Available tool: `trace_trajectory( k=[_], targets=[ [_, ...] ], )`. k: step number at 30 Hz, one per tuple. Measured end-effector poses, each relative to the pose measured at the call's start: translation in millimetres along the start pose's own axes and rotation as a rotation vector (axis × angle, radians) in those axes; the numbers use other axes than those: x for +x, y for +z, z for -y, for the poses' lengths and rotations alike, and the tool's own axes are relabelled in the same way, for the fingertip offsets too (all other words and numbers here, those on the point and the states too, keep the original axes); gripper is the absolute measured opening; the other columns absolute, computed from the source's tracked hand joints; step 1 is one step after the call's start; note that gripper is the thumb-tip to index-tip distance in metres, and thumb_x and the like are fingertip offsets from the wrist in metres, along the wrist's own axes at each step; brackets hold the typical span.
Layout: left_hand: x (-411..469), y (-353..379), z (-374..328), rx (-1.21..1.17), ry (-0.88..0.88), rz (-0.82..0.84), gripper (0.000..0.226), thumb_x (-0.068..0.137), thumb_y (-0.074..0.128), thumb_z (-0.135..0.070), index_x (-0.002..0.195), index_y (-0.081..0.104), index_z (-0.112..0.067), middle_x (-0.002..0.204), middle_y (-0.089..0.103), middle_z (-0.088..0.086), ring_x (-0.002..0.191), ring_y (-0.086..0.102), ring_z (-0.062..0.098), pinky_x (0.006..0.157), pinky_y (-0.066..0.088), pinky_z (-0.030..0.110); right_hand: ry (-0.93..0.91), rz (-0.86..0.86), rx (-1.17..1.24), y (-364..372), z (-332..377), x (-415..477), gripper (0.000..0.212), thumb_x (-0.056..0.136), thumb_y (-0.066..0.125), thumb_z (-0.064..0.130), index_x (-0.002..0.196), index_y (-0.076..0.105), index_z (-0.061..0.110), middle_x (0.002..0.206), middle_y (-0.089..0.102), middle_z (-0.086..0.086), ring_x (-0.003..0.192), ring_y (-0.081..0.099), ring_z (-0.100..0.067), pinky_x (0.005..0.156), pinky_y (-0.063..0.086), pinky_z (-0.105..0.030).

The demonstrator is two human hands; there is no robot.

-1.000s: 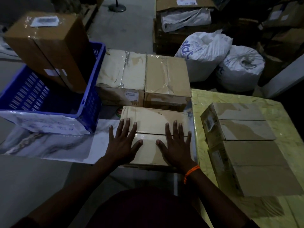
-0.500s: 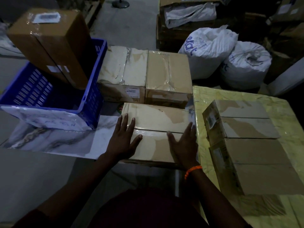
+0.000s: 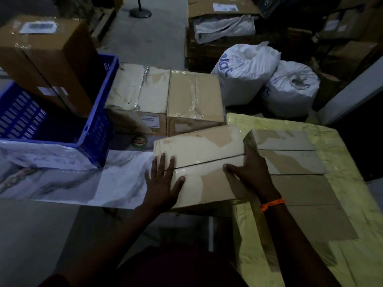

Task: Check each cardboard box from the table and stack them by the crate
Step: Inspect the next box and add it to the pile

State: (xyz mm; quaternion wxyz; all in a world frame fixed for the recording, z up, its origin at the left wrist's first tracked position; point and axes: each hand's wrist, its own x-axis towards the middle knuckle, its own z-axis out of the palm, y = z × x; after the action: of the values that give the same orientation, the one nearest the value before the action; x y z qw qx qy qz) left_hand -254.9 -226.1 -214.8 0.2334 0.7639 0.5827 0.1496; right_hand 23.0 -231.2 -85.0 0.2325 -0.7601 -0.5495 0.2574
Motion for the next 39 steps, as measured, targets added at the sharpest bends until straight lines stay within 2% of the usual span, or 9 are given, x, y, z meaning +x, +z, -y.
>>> trace_trajectory(
  k=[3,7,16,19,21,25,29,35,39],
  targets=[
    [-7,-12,24,0.007,-0.023,0.044,0.082,0.091,-0.001,-0.078,0.158,-0.022,-0.035,0.164,-0.033,-0.005,0.151,-0.031,0.018,0.121,-0.015,0.058,-0.146,0.025,-0.073,6,40,-1,0.095,0.066,0.083,0.051,0.149,0.045,0.021,0.142,0.056,-0.006,0.128,0.051,-0.028,0.107,0.044,-0.04],
    [-18,-32,60,0.017,-0.02,0.074,0.091,0.088,-0.001,-0.084,0.156,-0.027,-0.03,0.163,-0.036,-0.005,0.151,-0.031,0.016,0.123,-0.006,0.06,-0.324,0.086,-0.242,23,99,-10,0.102,0.077,0.086,0.034,0.159,0.028,0.013,0.16,0.036,-0.009,0.141,0.035,-0.034,0.114,0.032,-0.04],
    [-21,-118,73,-0.263,0.192,-0.316,0.135,0.075,0.075,-0.066,0.16,-0.013,-0.008,0.17,-0.01,0.014,0.158,0.001,0.028,0.125,0.018,0.051,-0.891,0.224,-0.646,80,179,-45,0.087,0.089,0.067,0.018,0.163,0.021,0.023,0.169,0.021,-0.004,0.152,0.024,-0.03,0.119,0.025,-0.052],
    [-22,-148,69,-0.222,0.332,-0.458,0.129,0.074,0.084,-0.051,0.159,0.001,0.001,0.168,0.001,0.022,0.156,0.01,0.037,0.123,0.025,0.055,-0.973,0.272,-0.651,90,174,-49,0.073,0.092,0.043,0.018,0.162,0.024,0.025,0.17,0.021,-0.003,0.155,0.02,-0.028,0.122,0.02,-0.051],
    [-21,-160,68,-0.148,0.417,-0.435,0.109,0.079,0.085,-0.043,0.157,0.023,0.003,0.167,0.013,0.022,0.155,0.015,0.037,0.119,0.032,0.058,-1.003,0.263,-0.663,93,162,-46,0.078,0.09,0.053,0.013,0.162,0.027,0.026,0.169,0.025,-0.002,0.155,0.024,-0.027,0.121,0.022,-0.051],
    [-20,-154,67,-0.03,0.578,-0.312,0.068,0.092,0.072,-0.042,0.148,0.049,-0.011,0.162,0.035,0.012,0.154,0.022,0.033,0.115,0.036,0.061,-1.003,0.232,-0.617,88,129,-40,0.093,0.074,0.084,0.019,0.154,0.037,0.028,0.162,0.041,-0.001,0.148,0.04,-0.024,0.117,0.031,-0.048],
    [-22,-144,54,-0.065,0.601,-0.314,0.064,0.095,0.064,-0.048,0.145,0.053,-0.011,0.159,0.042,0.009,0.153,0.027,0.03,0.12,0.03,0.053,-0.907,0.151,-0.397,72,108,-43,0.056,0.096,0.06,0.044,0.144,0.056,0.016,0.153,0.052,-0.006,0.146,0.043,-0.021,0.118,0.037,-0.043],
    [-5,-164,42,0.037,0.569,-0.298,0.045,0.099,0.053,-0.046,0.127,0.069,-0.014,0.139,0.063,0.006,0.136,0.05,0.026,0.118,0.026,0.059,-0.622,-0.04,-0.333,76,120,-42,0.067,0.101,0.044,0.061,0.131,0.065,0.005,0.138,0.063,-0.015,0.133,0.053,-0.027,0.112,0.043,-0.045],
    [19,-175,12,0.143,0.569,-0.104,0.056,0.104,0.042,-0.048,0.146,0.052,-0.013,0.151,0.051,0.009,0.138,0.048,0.027,0.112,0.041,0.045,-0.508,-0.059,-0.465,89,136,-39,0.066,0.099,0.038,0.051,0.139,0.058,0.002,0.138,0.059,-0.022,0.129,0.052,-0.037,0.109,0.044,-0.049]
  ],
)
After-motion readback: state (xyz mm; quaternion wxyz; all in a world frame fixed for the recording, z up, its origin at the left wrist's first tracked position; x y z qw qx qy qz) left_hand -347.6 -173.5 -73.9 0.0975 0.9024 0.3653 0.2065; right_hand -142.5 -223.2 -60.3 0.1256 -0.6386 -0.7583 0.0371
